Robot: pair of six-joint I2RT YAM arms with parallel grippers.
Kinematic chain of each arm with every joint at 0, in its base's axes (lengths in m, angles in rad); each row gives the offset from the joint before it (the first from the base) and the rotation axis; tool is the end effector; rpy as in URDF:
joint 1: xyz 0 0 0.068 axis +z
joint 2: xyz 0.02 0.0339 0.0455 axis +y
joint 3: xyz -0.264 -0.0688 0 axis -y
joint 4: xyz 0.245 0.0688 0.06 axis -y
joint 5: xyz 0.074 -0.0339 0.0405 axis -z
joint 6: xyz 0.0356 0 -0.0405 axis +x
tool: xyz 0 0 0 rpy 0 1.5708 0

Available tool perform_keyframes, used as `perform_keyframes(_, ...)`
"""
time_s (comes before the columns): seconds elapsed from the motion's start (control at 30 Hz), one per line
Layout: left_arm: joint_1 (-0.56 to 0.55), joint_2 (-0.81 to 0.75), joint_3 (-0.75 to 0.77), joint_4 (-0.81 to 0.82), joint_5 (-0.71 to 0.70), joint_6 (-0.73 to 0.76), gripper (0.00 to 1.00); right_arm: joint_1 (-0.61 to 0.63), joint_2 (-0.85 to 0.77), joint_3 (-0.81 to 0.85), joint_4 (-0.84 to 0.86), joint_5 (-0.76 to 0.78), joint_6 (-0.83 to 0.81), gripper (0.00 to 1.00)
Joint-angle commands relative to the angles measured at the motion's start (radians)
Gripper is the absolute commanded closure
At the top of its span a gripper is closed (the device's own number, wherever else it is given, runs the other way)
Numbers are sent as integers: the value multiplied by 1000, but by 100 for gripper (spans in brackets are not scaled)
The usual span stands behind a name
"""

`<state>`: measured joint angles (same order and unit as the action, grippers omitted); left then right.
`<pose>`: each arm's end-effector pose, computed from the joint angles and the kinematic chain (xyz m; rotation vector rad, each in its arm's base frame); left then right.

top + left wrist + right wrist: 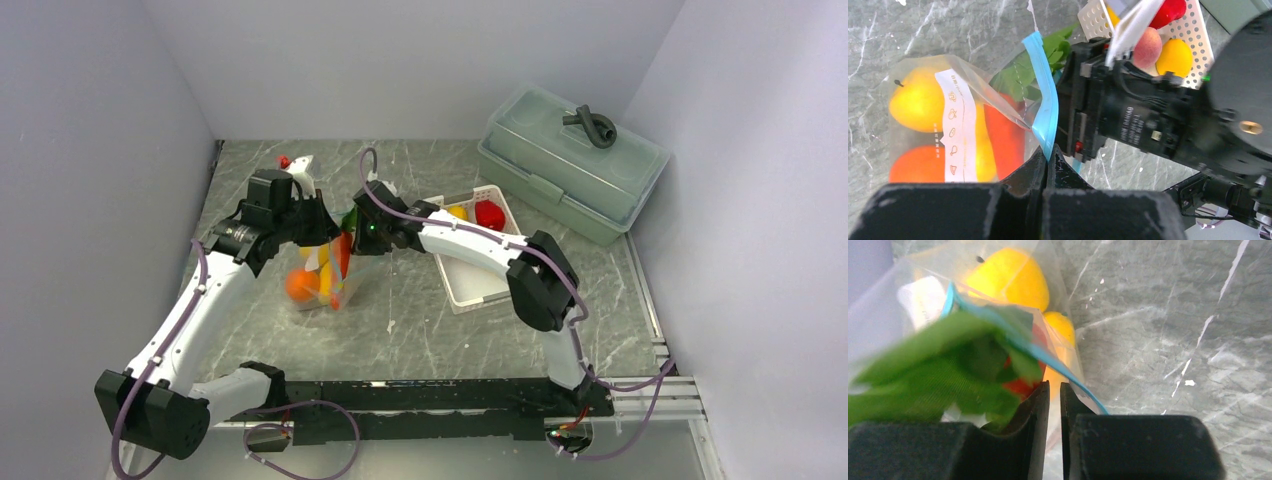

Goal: Place the food in the zip-top bag and seal the zipper
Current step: Adjust the fake vegetable in the zipper food storage bag.

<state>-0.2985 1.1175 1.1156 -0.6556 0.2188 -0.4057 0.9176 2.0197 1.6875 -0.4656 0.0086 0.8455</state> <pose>0.2229 -0.0767 0.3439 0.0007 2.2841 -0.6216 0.2812 0.3669 0.2497 -0.0868 2.5298 0.7881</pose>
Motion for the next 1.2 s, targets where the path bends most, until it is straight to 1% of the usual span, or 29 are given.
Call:
perform_keyframes(0.0, 2, -5, 0, 45, 57, -1, 100, 6, 38, 64, 52, -43, 26, 82)
perform_keyframes(0.13, 2, -5, 0, 42, 51, 0, 100, 6, 18, 61, 51, -32, 17, 82)
perform_keyframes(0.3, 2, -2, 5, 25, 17, -1, 100, 7, -37, 51, 12, 0, -21, 79)
perform_keyframes(0.57, 2, 3, 12, 5, -30, -2, 100, 10, -127, 66, -109, 96, -108, 77)
perform_keyframes(0.67, 2, 1, 13, 5, -38, -2, 100, 10, -176, 45, -133, 121, -133, 75)
perform_keyframes(0.73, 2, 2, 13, 5, -37, -1, 100, 10, -211, 21, -136, 134, -142, 73)
perform_keyframes(0.8, 2, 5, 15, 4, -34, 0, 100, 10, -244, -4, -132, 139, -145, 68)
perform_keyframes(0.87, 2, 7, 16, 4, -33, 1, 100, 11, -267, -27, -134, 152, -147, 61)
perform_keyframes(0.93, 2, 4, 15, 6, -31, 1, 100, 10, -278, -44, -132, 161, -148, 59)
perform_keyframes(1.17, 2, -2, 12, 10, -28, 2, 100, 10, -233, -54, -103, 118, -132, 54)
